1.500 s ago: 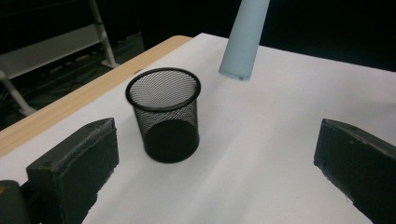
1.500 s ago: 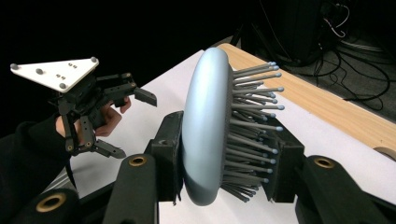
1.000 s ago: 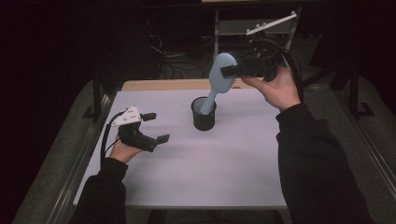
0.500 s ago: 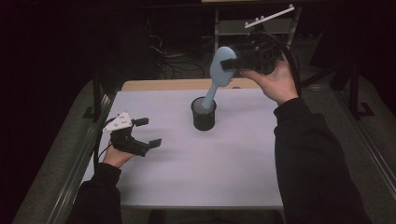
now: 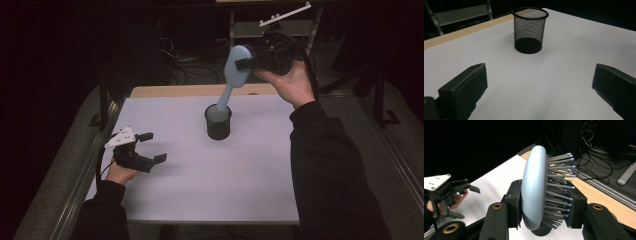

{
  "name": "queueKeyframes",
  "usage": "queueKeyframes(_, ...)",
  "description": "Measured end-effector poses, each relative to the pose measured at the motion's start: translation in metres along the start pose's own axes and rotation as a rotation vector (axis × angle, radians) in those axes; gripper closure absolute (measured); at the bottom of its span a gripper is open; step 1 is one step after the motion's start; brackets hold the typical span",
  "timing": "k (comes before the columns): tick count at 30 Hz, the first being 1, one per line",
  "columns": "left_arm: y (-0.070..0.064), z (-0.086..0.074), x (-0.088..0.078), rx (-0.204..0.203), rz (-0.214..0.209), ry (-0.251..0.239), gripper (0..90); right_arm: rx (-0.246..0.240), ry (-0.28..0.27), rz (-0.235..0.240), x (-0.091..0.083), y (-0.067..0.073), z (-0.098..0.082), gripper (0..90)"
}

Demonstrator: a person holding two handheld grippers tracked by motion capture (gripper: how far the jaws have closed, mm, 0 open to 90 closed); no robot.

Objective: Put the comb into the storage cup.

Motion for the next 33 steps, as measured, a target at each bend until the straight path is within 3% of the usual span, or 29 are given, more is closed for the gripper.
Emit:
queueKeyframes(17, 0.005, -0.017, -0.020, -0.014, 0.056, -0.033, 0.0, -0.008, 0.036, 0.006, 0.032, -0.004, -0.015, 54.3)
queueKeyframes(26, 0.006, -0.030, -0.034, -0.023, 0.117, -0.065, 0.0, 0.002, 0.043, 0.001, 0.041, -0.010, -0.025, 54.3)
queueKeyframes(33, 0.005, -0.034, -0.039, -0.023, 0.128, -0.077, 0.0, 0.020, 0.047, -0.005, 0.046, -0.017, -0.035, 54.2)
Point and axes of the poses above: each handheld gripper's, and its own axes: x roughly forward along the jaws, z roughly out of its top, y roughly to its left, the point moved 1 cm from there along x, roughly forward along the jaws, and after that the axes turned 14 degrees about -y, right-handed, at the moved point
